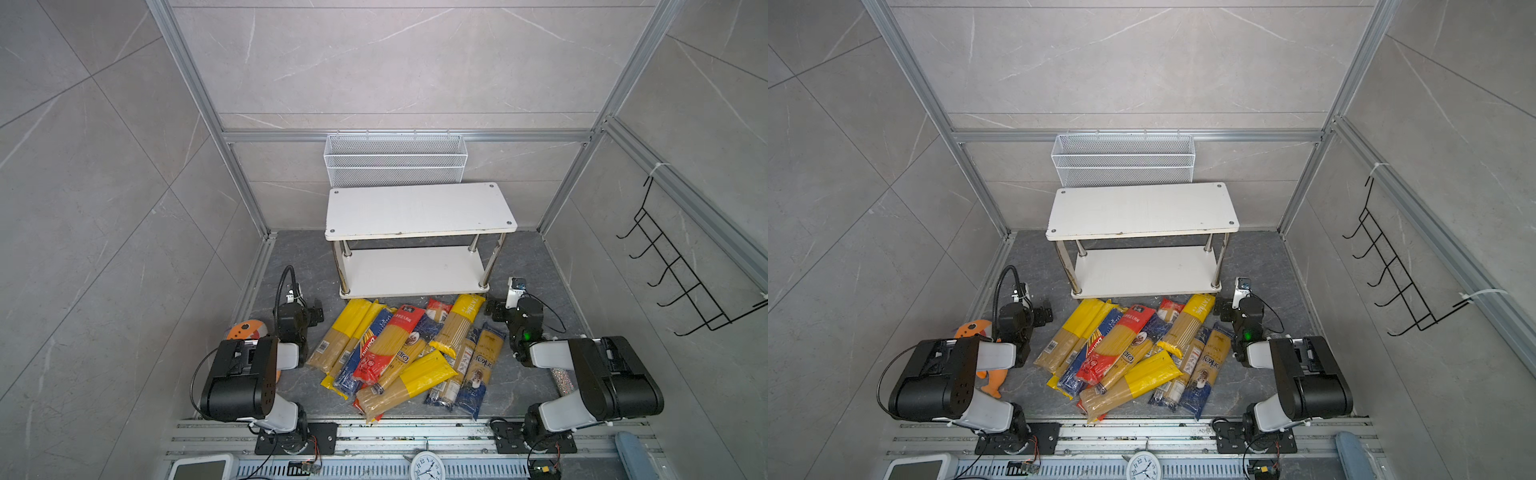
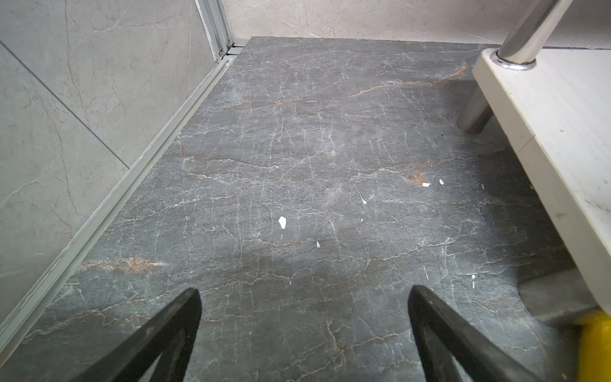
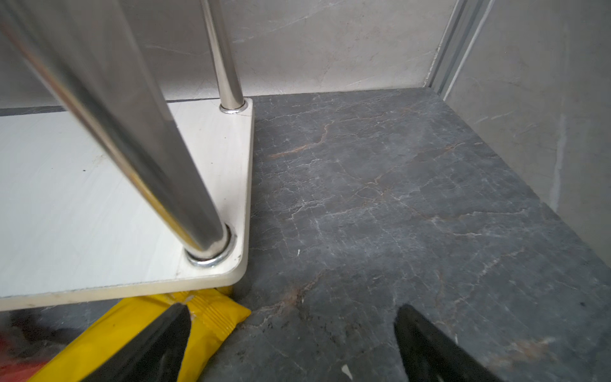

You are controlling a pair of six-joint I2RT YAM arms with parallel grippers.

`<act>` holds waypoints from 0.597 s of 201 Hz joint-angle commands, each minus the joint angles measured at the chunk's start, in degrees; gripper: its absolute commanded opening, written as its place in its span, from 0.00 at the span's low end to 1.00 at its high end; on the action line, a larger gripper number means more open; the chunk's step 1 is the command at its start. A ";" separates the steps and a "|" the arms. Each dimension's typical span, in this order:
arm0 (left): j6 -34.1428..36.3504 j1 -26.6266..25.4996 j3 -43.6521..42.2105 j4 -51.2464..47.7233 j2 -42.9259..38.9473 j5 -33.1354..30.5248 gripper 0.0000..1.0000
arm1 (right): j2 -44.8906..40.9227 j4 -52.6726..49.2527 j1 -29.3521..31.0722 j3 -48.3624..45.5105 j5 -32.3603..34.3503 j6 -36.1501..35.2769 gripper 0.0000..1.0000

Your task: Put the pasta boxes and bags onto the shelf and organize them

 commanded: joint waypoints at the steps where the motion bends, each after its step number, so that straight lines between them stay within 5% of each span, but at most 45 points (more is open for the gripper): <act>1: -1.16 0.30 1.45 1.58 -0.15 0.51 1.00 | -1.59 -1.89 0.30 1.49 3.95 0.82 1.00; 29: -1.16 0.35 1.18 1.83 -0.41 0.51 1.00 | -4.29 -6.26 1.41 2.70 8.52 1.26 1.00; 47: -1.36 0.25 2.07 -0.70 -1.68 -0.94 1.00 | -6.03 -18.52 4.25 8.13 13.68 0.79 1.00; 90: -3.06 -0.99 7.31 -15.21 -8.01 -8.26 1.00 | -6.67 -34.23 15.66 16.75 38.75 2.93 1.00; 120: -2.63 -5.82 10.39 -24.15 -10.92 -13.42 1.00 | -12.34 -48.20 18.06 18.42 38.83 11.02 1.00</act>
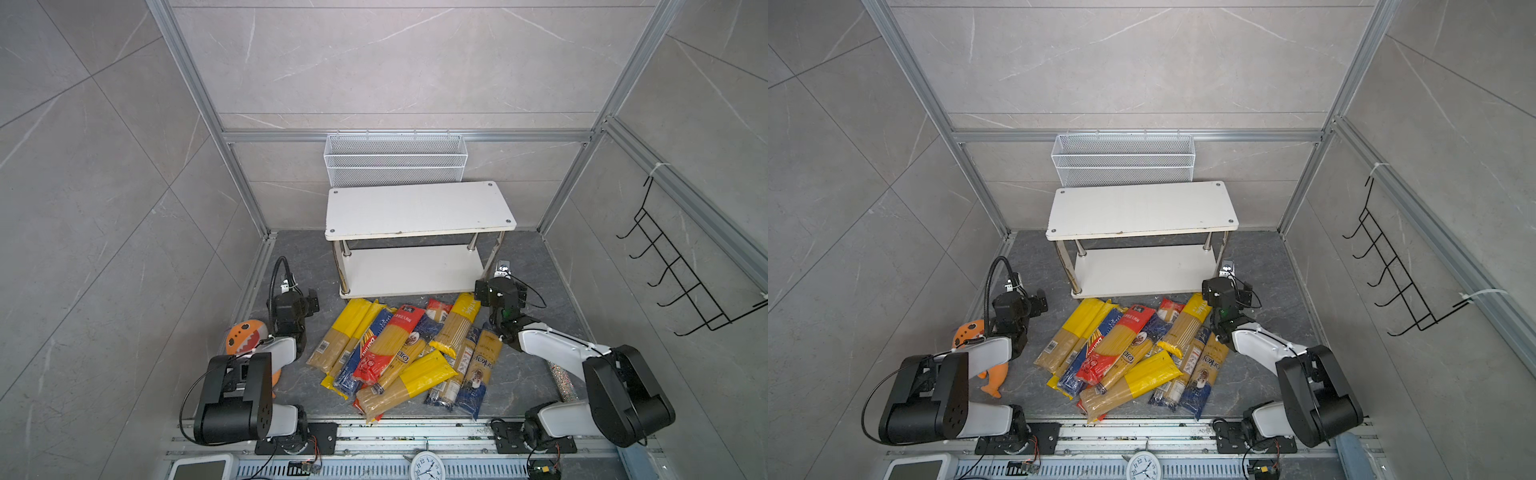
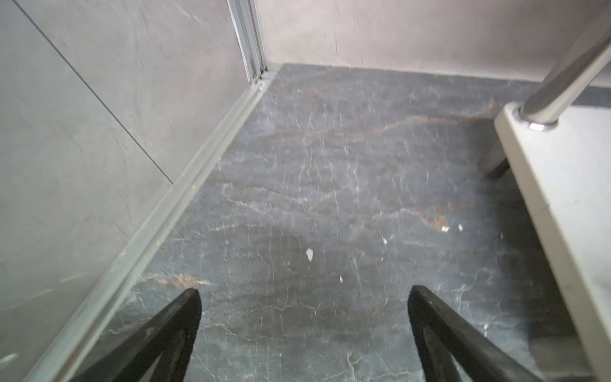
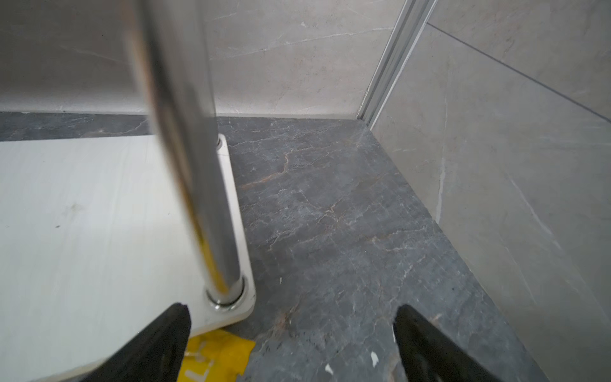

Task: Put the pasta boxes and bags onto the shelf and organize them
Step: 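Move the left gripper over the red spaghetti bag while the right arm advances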

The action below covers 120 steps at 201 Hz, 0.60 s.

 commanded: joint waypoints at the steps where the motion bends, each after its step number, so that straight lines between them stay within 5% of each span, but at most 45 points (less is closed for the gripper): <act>1: -0.72 -3.75 2.95 -8.88 -3.03 -5.66 1.00 | -4.85 -16.50 0.62 2.32 7.12 7.68 1.00; 51: -2.00 -16.78 7.53 -23.10 -12.15 -12.82 1.00 | -11.83 -36.43 1.20 9.03 -0.62 13.93 1.00; 120: -10.58 -32.32 8.44 -40.04 -25.84 -8.81 1.00 | -20.13 -48.05 2.17 10.79 -13.31 17.36 1.00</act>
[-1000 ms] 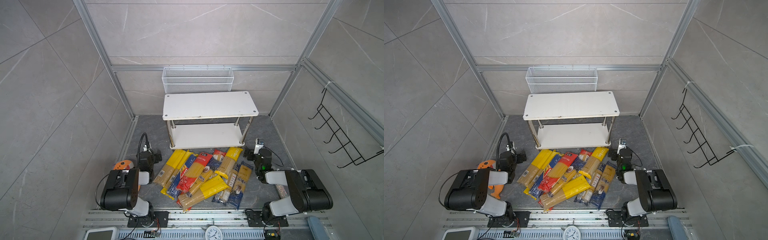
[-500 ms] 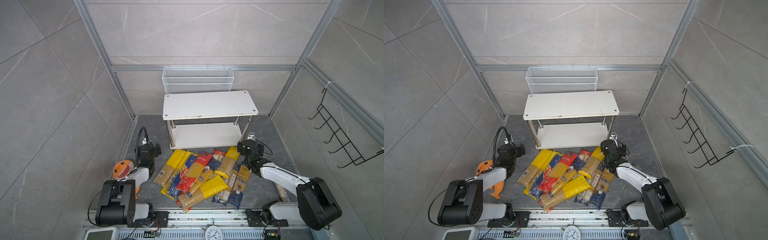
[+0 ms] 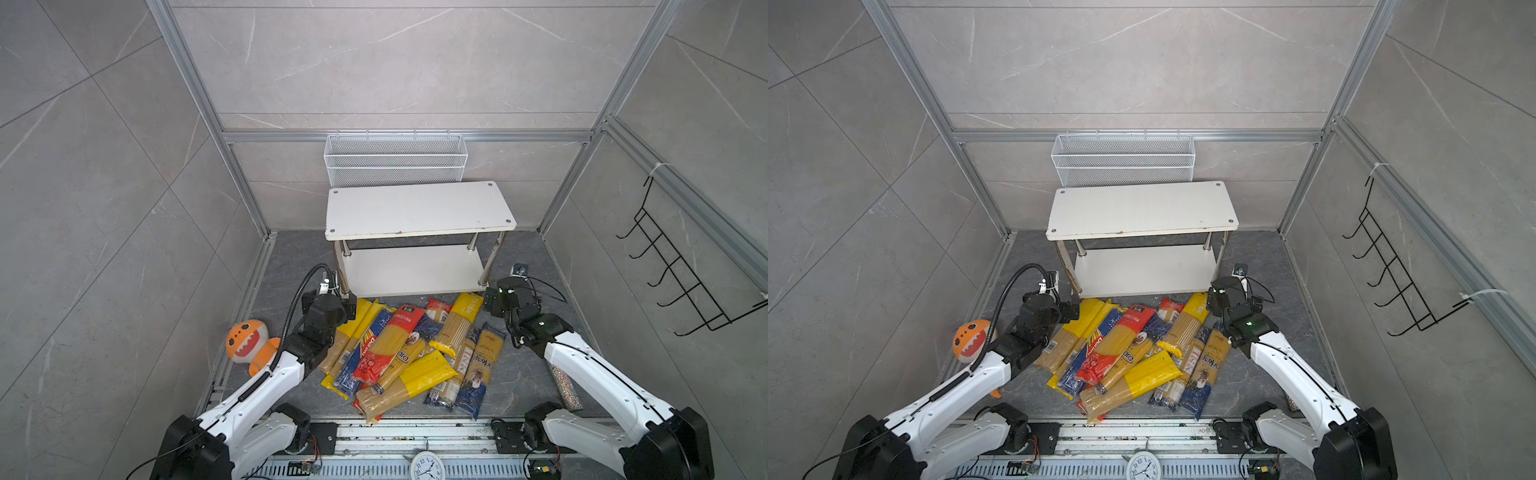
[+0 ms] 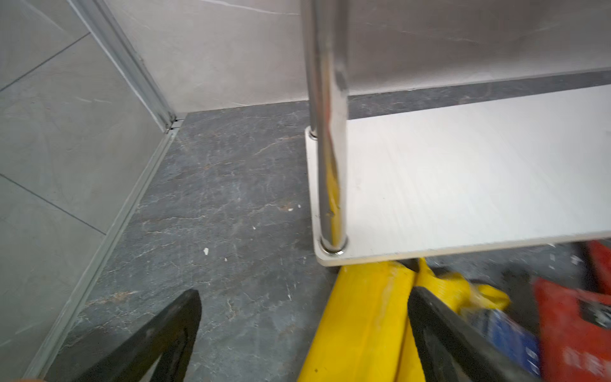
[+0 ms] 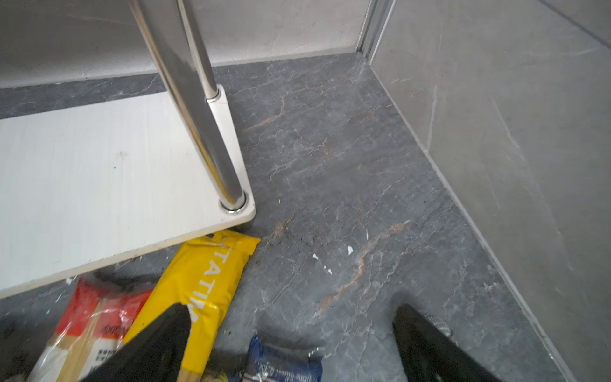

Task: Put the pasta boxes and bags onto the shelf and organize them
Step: 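Move the left gripper over the red spaghetti bag while the right arm advances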

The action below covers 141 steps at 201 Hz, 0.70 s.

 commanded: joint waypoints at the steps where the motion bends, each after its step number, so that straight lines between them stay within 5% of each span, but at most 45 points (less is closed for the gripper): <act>1: -5.19 -3.37 2.09 -9.26 -3.49 1.86 1.00 | -3.09 -7.42 0.57 1.59 -6.58 2.37 1.00; 73: -13.94 -15.88 3.74 -24.22 -10.87 3.66 1.00 | -13.95 -11.07 1.21 -1.31 -12.34 9.81 1.00; 141: -16.09 -22.88 7.43 -32.33 -8.07 5.76 1.00 | -9.61 -10.79 1.23 -0.63 -20.30 7.55 1.00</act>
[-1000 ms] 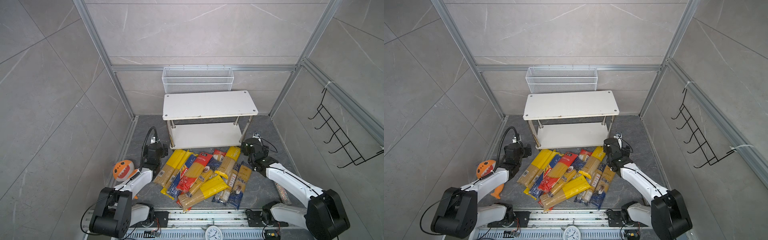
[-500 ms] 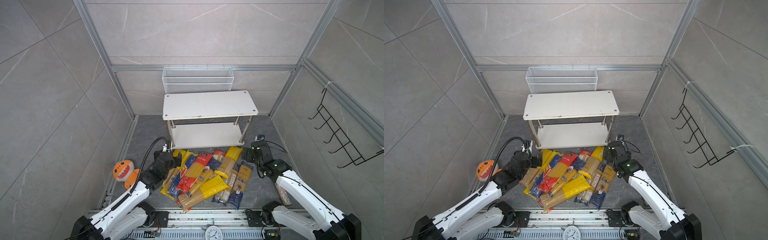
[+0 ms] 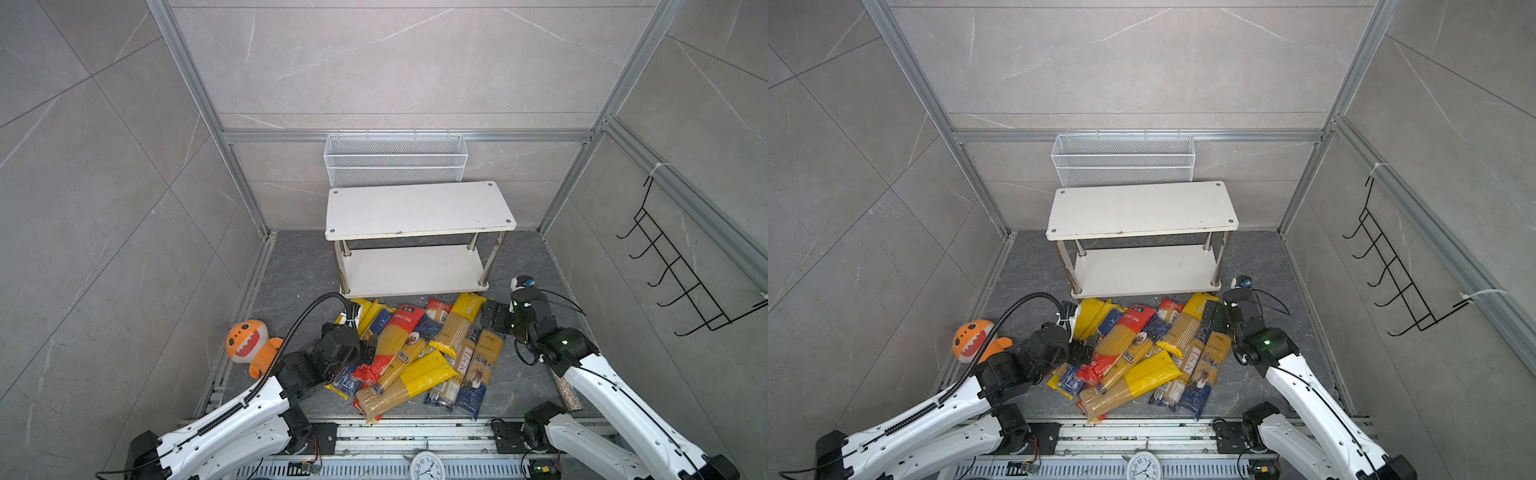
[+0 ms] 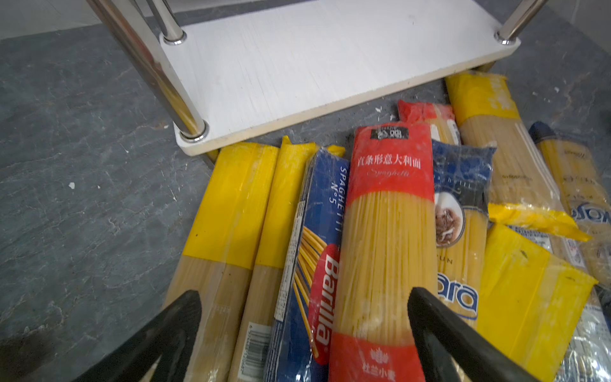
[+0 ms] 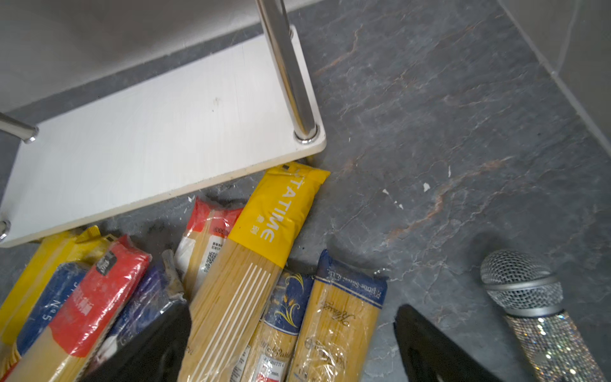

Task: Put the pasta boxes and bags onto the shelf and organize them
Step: 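Move the left gripper over the red spaghetti bag while the right arm advances, then lower the left gripper and grasp the red spaghetti bag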

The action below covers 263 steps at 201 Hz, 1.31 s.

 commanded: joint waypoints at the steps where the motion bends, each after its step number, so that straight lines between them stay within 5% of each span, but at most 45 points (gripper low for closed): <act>1: -1.69 -1.04 4.59 -4.46 1.90 1.88 1.00 | -0.58 -1.07 0.27 -0.07 -3.26 -0.12 1.00; 101: -1.75 -3.02 11.73 -12.27 8.40 10.51 1.00 | 1.56 -2.39 0.24 1.73 -9.69 -1.92 1.00; 263: -9.63 -7.27 4.21 -11.22 11.64 9.58 1.00 | 1.51 -4.11 0.31 2.71 -16.10 -4.12 1.00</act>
